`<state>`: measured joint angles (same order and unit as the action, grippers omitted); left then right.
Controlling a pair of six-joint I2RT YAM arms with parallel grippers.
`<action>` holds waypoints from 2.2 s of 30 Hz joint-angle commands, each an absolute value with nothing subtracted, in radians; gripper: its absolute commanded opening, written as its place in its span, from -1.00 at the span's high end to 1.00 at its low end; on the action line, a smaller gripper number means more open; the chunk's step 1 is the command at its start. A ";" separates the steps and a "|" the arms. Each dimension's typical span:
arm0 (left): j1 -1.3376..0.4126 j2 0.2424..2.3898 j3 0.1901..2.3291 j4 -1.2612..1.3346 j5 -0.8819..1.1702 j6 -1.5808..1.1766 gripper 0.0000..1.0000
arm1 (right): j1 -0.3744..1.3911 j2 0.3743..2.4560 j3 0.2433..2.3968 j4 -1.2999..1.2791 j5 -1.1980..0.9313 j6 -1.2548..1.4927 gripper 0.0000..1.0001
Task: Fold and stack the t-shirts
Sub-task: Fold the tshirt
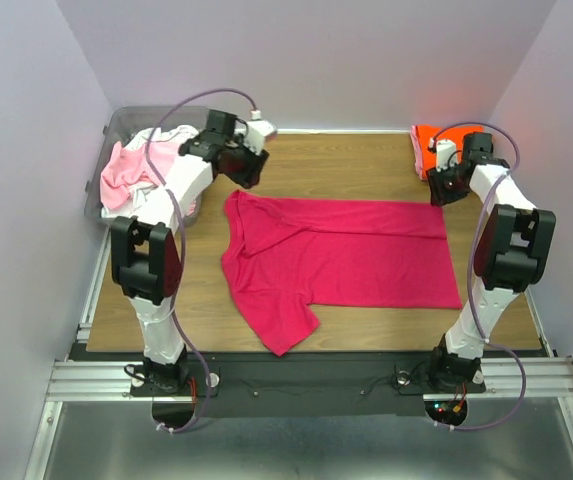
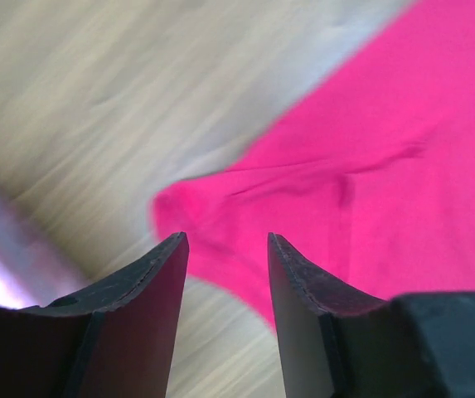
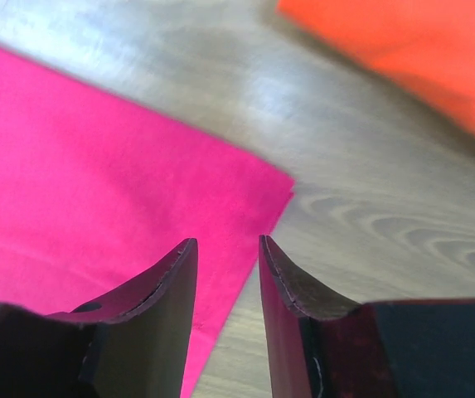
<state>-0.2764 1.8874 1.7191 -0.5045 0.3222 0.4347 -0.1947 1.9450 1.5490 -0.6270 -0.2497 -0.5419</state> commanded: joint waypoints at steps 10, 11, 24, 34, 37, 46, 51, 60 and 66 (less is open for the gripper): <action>-0.479 2.043 1.666 -0.499 0.477 0.437 -0.08 | -0.187 1.954 1.528 -0.696 -0.371 -0.522 0.24; -0.482 2.058 1.669 -0.496 0.473 0.431 -0.08 | -0.186 1.948 1.523 -0.699 -0.377 -0.525 0.23; -0.491 2.100 1.637 -0.445 0.379 0.430 -0.15 | -0.155 1.930 1.519 -0.738 -0.420 -0.541 0.24; -0.492 2.102 1.622 -0.448 0.419 0.436 0.48 | -0.149 1.910 1.525 -0.756 -0.420 -0.548 0.23; -0.503 2.033 1.589 -0.446 0.442 0.437 0.85 | -0.146 1.899 1.523 -0.764 -0.426 -0.554 0.24; -0.607 1.914 1.483 -0.460 0.472 0.439 1.00 | -0.120 1.888 1.534 -0.775 -0.439 -0.546 0.25; -0.663 1.899 1.466 -0.472 0.505 0.433 0.82 | -0.084 1.875 1.522 -0.784 -0.442 -0.549 0.24; -0.553 1.750 1.391 -0.517 0.552 0.468 0.00 | 0.029 1.845 1.497 -0.808 -0.502 -0.551 0.24; -0.332 1.710 1.397 -0.442 0.454 0.408 0.06 | 0.166 1.858 1.483 -0.796 -0.548 -0.503 0.29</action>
